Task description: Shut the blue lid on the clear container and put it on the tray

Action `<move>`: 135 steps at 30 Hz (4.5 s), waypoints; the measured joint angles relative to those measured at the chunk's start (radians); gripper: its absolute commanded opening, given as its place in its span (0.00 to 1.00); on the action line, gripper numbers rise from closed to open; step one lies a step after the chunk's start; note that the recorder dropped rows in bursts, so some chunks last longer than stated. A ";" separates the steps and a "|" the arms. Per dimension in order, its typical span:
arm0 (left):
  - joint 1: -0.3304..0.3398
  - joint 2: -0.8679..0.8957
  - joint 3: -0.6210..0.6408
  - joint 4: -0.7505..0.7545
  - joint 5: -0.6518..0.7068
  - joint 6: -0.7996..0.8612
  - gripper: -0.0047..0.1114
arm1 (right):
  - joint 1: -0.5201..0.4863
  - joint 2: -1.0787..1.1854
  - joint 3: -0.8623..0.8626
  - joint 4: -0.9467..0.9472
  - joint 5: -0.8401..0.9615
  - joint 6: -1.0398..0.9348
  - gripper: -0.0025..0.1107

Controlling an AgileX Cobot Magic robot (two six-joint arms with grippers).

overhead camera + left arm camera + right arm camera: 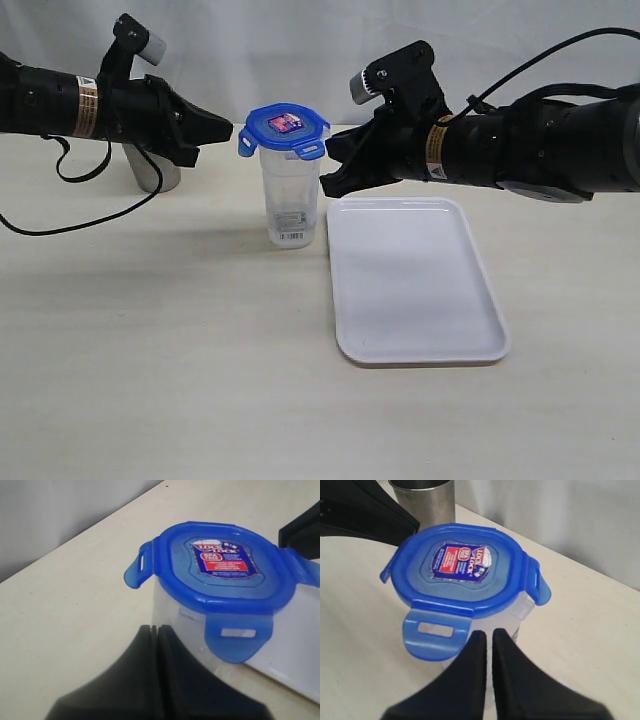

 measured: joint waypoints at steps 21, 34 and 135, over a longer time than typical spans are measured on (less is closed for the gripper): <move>0.000 0.000 0.000 -0.008 -0.004 0.018 0.04 | 0.000 0.002 0.000 -0.068 -0.023 0.124 0.06; 0.000 0.000 0.000 -0.008 -0.004 0.018 0.04 | 0.000 0.002 0.000 -0.121 -0.091 0.176 0.06; -0.011 0.008 0.000 -0.097 -0.030 0.098 0.04 | -0.091 0.015 -0.004 0.159 0.004 -0.078 0.06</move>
